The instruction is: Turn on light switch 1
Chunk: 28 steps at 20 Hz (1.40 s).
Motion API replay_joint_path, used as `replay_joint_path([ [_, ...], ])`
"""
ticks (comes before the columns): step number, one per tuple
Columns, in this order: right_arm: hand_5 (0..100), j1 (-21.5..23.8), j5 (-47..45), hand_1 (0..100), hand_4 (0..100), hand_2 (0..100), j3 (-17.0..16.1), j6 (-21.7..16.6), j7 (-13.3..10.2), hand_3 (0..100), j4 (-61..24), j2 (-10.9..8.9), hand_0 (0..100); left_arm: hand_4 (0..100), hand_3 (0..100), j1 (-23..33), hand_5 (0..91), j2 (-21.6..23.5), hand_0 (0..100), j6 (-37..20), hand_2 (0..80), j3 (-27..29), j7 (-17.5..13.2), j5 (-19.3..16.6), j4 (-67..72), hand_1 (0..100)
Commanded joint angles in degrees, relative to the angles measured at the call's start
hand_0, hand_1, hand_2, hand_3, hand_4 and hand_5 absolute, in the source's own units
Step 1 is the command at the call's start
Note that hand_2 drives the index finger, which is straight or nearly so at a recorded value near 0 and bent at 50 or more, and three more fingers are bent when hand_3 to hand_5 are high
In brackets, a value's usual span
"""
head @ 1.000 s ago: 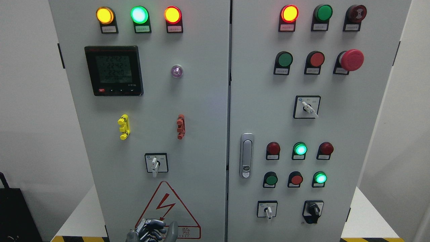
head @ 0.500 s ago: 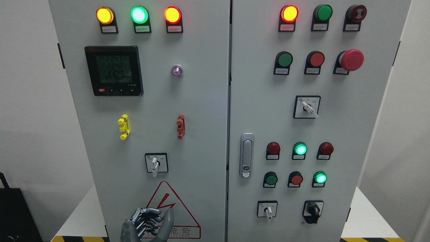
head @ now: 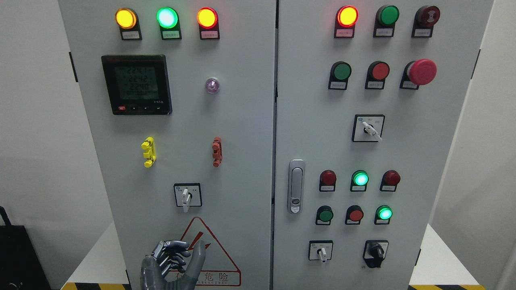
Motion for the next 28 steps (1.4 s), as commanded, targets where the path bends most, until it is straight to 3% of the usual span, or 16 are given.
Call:
replay_joint_path([
  [1,0,0.0,0.0,0,0,0,0.0,-0.04,-0.15,0,0.0,0.0,5,81,75,-2.68,75.2,-0.47,1,2.49,55.4,0.31,0.14,-0.07,-0.34,60],
  [28,0,0.0,-0.08,0,0,0,0.0,-0.04,-0.06,0,0.0,0.0,5,81,75,-7.43,74.8,-1.0,0,6.28,55.3,1.72,1.02,0.02,-0.25,59],
])
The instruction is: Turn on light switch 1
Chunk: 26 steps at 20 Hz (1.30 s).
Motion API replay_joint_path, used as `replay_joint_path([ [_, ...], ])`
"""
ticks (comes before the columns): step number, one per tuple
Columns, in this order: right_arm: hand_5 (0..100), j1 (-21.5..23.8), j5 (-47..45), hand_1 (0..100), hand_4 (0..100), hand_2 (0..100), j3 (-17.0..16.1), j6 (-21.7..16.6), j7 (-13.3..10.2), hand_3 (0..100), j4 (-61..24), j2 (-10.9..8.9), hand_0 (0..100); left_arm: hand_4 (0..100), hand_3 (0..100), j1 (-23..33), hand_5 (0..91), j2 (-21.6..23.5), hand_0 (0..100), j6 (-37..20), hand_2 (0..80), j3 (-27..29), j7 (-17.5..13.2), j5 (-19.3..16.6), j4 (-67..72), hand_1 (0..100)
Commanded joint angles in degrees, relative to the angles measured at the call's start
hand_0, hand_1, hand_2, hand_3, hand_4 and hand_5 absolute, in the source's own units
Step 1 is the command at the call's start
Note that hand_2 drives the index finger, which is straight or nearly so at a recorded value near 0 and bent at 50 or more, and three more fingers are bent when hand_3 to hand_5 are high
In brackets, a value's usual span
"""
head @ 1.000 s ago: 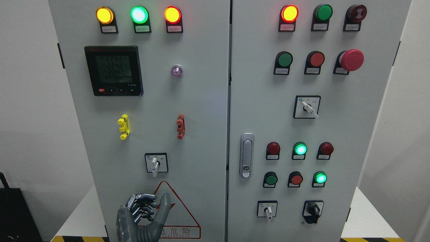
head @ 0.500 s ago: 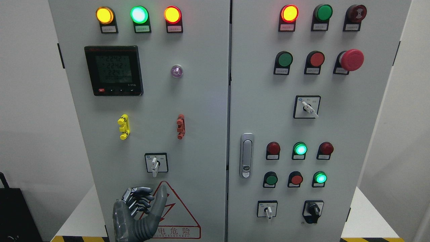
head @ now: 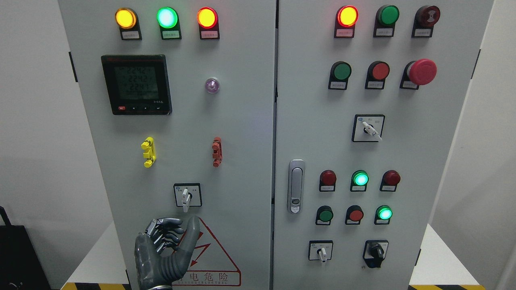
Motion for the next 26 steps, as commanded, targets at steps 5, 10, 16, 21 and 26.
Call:
replay_joint_path([
  [5,0,0.0,0.02,0,0,0,0.0,-0.05,0.03,0,0.0,0.0,5,82,76,-1.48,75.0,-0.39,0,0.66,55.4,0.2,0.12,-0.1,-0.11,60],
  [10,0,0.0,0.02,0,0,0,0.0,-0.05,0.03,0,0.0,0.0,5,82,77,-2.8,75.1,-0.56,0,2.06,55.5,0.2,0.2,-0.1,-0.03,60],
  [16,0,0.0,0.02,0,0,0,0.0,-0.05,-0.06,0,0.0,0.0,5,82,77,-3.94,75.2,-0.82,0,3.02,55.6,0.2,0.2,-0.1,-0.03,61],
  [21,0,0.0,0.02,0,0,0,0.0,-0.05,-0.05,0,0.0,0.0,5,82,77,-4.65,75.2,-0.91,0,3.47,55.9,0.2,0.12,-0.1,0.06,62],
  [26,0,0.0,0.02,0,0,0,0.0,-0.05,0.03,0,0.0,0.0,5,82,77,-4.74,75.1,-0.91,1,4.17,56.9,0.11,0.12,-0.1,0.06,63],
])
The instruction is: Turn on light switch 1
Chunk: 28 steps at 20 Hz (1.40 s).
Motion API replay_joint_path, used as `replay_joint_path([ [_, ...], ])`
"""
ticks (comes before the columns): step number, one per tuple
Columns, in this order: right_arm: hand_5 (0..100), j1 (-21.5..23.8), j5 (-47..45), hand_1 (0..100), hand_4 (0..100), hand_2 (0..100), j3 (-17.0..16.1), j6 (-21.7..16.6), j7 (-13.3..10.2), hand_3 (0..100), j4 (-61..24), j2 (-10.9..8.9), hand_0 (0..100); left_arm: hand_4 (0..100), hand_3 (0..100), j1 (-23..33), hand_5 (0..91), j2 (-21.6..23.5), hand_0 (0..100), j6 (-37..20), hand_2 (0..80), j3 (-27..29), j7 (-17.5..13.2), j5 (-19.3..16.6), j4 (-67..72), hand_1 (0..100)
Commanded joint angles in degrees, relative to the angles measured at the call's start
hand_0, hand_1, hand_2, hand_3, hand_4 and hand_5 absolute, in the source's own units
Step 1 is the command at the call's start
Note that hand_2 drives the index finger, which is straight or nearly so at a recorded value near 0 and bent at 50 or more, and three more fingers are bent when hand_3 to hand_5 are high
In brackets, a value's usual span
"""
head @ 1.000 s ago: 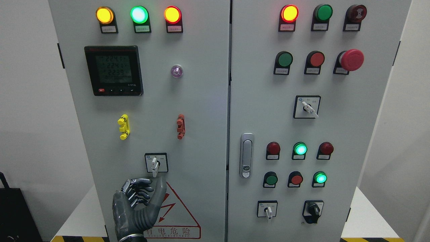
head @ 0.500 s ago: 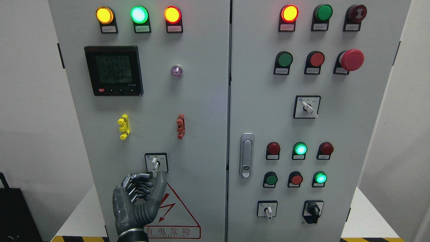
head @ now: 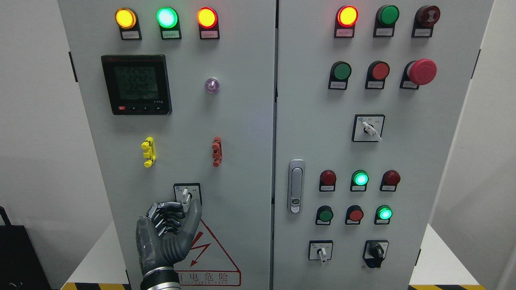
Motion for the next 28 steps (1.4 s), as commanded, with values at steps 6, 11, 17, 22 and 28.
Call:
replay_joint_path([
  [6,0,0.0,0.02,0,0,0,0.0,-0.04,-0.04,0,0.0,0.0,5,83,78,-0.4,74.8,-0.18,3,1.03,57.7,-0.04,-0.33,-0.08,0.06,63],
  [11,0,0.0,0.02,0,0,0,0.0,-0.04,0.05,0,0.0,0.0,5,83,79,-0.4,74.8,-0.18,5,1.12,58.5,-0.04,-0.33,-0.08,0.06,63],
  [17,0,0.0,0.02,0,0,0,0.0,-0.04,0.05,0,0.0,0.0,5,83,79,-1.11,74.9,-0.18,5,2.53,58.8,-0.04,-0.42,-0.08,-0.03,62],
  [22,0,0.0,0.02,0,0,0,0.0,-0.04,0.05,0,0.0,0.0,5,84,80,-1.19,75.1,-0.18,5,3.85,59.0,-0.04,-0.42,-0.17,-0.11,62],
  [28,0,0.0,0.02,0,0,0,0.0,-0.04,-0.04,0,0.0,0.0,5,84,82,-1.19,75.5,-0.18,6,3.93,60.0,-0.04,-0.42,-0.17,-0.11,61],
])
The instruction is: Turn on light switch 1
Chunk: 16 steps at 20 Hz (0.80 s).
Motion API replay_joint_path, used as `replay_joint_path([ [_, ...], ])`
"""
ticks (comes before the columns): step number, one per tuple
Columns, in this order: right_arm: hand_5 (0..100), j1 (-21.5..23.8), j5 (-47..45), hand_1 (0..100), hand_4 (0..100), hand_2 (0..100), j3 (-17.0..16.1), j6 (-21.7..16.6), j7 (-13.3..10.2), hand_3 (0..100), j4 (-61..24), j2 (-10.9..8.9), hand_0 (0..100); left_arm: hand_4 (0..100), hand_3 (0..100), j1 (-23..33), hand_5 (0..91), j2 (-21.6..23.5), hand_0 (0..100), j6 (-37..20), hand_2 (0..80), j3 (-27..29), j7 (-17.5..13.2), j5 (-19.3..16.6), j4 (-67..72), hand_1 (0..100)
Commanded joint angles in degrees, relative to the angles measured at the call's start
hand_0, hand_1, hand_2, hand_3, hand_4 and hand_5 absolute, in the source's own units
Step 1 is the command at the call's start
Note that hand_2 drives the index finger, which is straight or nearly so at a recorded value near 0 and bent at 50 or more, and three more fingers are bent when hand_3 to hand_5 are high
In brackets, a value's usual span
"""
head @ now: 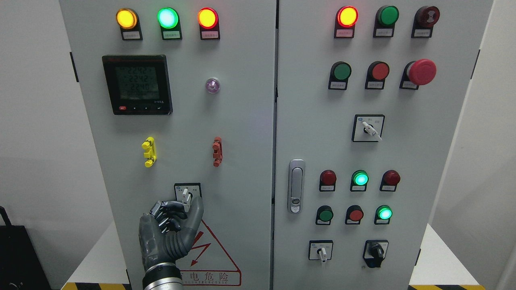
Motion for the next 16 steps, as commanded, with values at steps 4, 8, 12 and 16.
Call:
replay_joint_path([
  [4,0,0.0,0.01,0,0,0,0.0,-0.05,0.05,0,0.0,0.0,5,85,82,-0.09,75.6,-0.08,7,0.1,60.1,-0.02,-0.04,-0.27,-0.08,61],
  [8,0,0.0,0.01,0,0,0,0.0,-0.05,0.05,0,0.0,0.0,5,85,82,-0.09,75.7,-0.08,7,0.1,60.1,-0.02,-0.04,-0.27,-0.08,60],
  [12,0,0.0,0.01,0,0,0,0.0,-0.05,0.05,0,0.0,0.0,5,85,82,-0.35,75.6,-0.08,8,0.1,60.1,-0.02,-0.04,-0.27,-0.08,60],
  [16,0,0.0,0.01,0,0,0,0.0,-0.05,0.05,0,0.0,0.0,5,85,82,-0.53,75.6,-0.08,9,0.1,60.1,-0.02,-0.04,-0.27,-0.08,59],
])
